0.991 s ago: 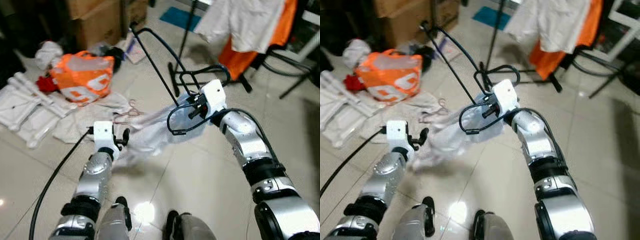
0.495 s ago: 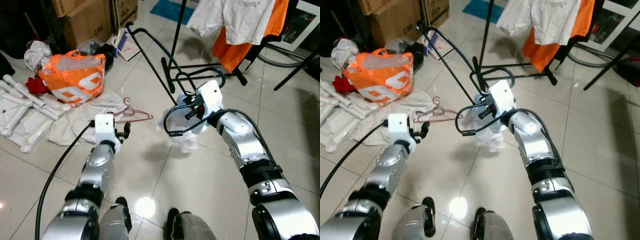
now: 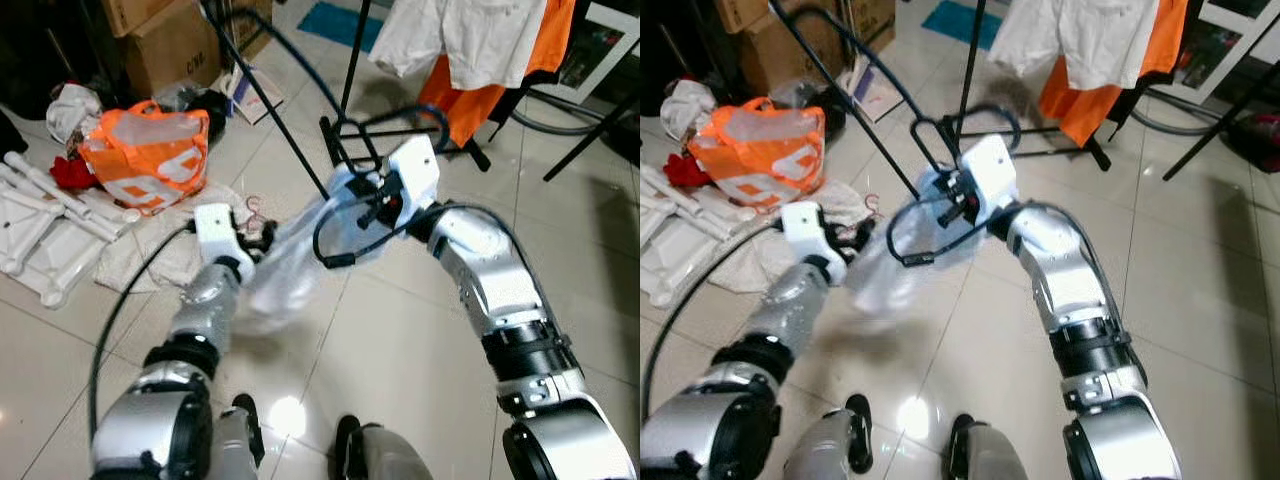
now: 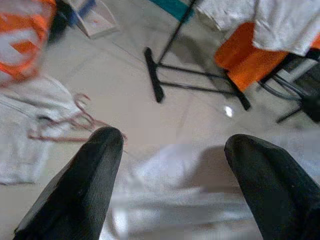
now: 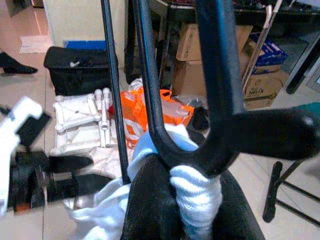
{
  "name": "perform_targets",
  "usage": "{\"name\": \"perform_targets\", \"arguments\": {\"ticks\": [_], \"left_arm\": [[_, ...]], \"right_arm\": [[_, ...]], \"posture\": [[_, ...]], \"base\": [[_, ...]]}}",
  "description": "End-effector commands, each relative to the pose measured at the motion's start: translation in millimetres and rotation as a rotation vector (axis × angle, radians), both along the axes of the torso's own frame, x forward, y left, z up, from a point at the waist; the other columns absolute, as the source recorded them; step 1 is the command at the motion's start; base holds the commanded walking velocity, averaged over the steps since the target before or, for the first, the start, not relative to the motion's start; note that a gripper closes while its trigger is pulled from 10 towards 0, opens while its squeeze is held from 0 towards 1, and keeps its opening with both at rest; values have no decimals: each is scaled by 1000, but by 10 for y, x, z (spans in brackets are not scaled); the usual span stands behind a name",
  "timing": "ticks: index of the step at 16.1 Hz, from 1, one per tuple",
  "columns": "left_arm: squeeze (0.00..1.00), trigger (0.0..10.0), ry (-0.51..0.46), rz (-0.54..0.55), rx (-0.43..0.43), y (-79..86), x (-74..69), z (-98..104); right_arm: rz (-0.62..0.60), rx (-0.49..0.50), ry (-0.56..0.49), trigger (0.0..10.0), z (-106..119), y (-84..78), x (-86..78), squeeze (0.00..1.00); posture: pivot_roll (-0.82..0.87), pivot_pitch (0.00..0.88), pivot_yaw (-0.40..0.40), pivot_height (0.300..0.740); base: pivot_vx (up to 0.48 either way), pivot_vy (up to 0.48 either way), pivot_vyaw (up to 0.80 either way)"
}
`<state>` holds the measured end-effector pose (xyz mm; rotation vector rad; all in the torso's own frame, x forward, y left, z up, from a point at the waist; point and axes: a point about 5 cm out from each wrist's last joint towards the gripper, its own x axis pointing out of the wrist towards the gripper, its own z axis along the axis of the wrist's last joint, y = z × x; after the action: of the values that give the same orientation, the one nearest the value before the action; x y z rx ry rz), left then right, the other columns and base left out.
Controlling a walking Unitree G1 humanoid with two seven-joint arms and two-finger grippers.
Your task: Hang hanger
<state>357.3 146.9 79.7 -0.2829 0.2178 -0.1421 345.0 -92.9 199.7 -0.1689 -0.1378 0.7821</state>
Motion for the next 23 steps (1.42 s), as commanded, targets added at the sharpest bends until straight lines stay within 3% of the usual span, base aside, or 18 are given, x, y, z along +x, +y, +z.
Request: {"name": "perform_targets", "arguments": {"ticks": [1, 5, 8, 11, 17, 23], "left_arm": [[0, 10000, 1, -15, -30, -84, -19, -2], [0, 10000, -78, -13, -68, -127, -120, 119], [0, 10000, -127, -36, -34, -160, -192, 257], [0, 10000, -120, -58, -33, -226, -305, 283], [0, 10000, -36, -54, -114, -316, -338, 197], [0, 10000, -90, -82, -86, -409, -473, 317]], "right_arm": [[-20, 12, -33, 0, 112, -28, -10, 0], [-32, 7, -37, 0, 191, -32, -59, 0], [-34, 2, -34, 0, 202, -10, -71, 0], [-37, -5, -22, 0, 178, -5, -71, 0], [-43, 5, -34, 0, 247, 2, -57, 0], [-218, 9, -57, 0, 284, -154, 148, 0]], "posture": [[-130, 239, -119, 740], [-135, 242, -118, 740], [-121, 242, -122, 740], [-112, 238, -121, 740], [-118, 217, -123, 740], [-105, 200, -121, 740]], "base": [[0, 0, 0], [0, 0, 0], [0, 0, 0], [0, 0, 0], [0, 0, 0], [0, 0, 0]]}}
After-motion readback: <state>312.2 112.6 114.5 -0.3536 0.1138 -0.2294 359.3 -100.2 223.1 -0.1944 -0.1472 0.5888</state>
